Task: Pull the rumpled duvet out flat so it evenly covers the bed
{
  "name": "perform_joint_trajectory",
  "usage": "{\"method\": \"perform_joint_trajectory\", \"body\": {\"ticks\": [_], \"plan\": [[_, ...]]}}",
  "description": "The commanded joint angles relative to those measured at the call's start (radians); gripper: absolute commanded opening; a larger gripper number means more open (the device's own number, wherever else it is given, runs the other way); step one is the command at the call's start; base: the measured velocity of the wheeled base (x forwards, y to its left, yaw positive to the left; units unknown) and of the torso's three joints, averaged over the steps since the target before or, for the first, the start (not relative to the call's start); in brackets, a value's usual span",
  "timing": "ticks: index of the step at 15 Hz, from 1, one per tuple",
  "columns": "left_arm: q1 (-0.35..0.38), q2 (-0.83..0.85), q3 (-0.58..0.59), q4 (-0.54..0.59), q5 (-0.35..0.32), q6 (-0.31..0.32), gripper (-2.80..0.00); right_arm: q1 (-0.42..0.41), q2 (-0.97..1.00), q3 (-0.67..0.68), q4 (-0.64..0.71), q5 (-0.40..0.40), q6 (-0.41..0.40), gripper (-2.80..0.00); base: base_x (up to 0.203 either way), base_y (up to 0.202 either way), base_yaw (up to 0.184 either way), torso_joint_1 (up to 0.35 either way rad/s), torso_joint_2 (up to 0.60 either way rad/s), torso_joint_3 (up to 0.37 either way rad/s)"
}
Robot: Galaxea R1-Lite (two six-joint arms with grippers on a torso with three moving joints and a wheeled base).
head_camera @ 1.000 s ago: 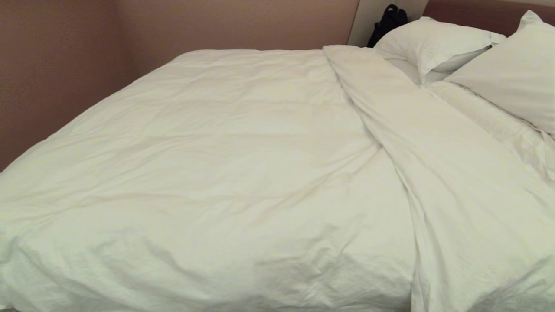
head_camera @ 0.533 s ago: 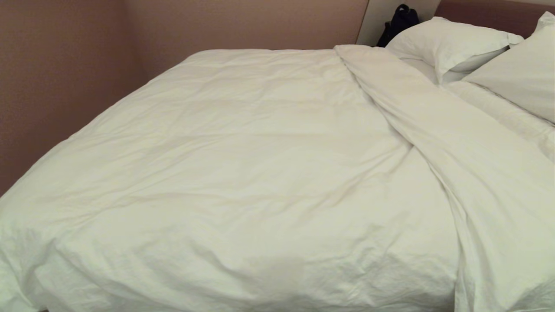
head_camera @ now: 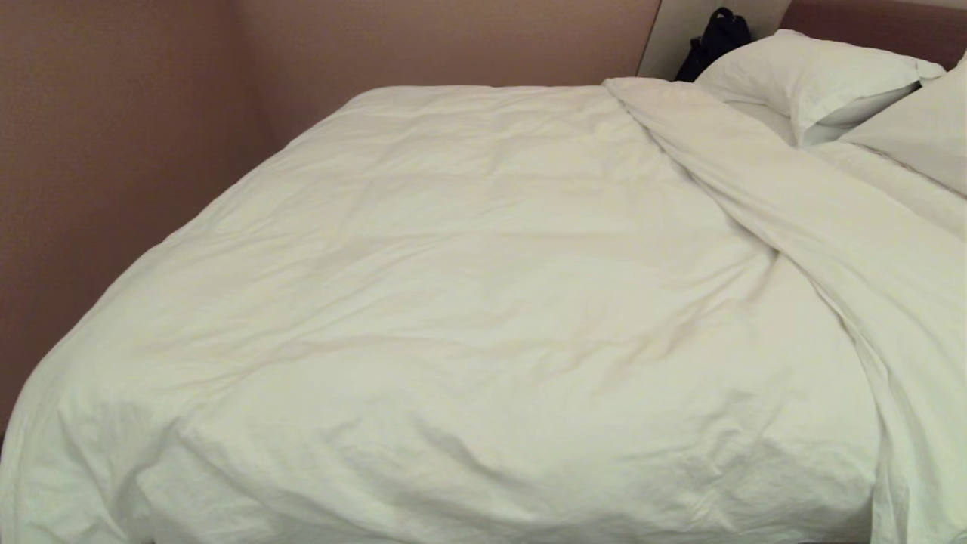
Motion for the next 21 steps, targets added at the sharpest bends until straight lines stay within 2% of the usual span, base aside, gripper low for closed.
{"method": "perform_joint_trajectory", "body": {"ticks": [1,21], "plan": [[0.001,0.000,0.000,0.000,0.001,0.000,-2.80,0.000,0.000,0.000,-0.001,0.001,-0.001,-2.80,0.000,0.192,0.002,0.002,0.00,0.002],[0.001,0.000,0.000,0.000,0.000,0.000,-2.80,0.001,0.000,0.000,-0.001,0.000,-0.001,-2.80,0.000,0.195,0.000,0.003,0.00,0.003]]}}
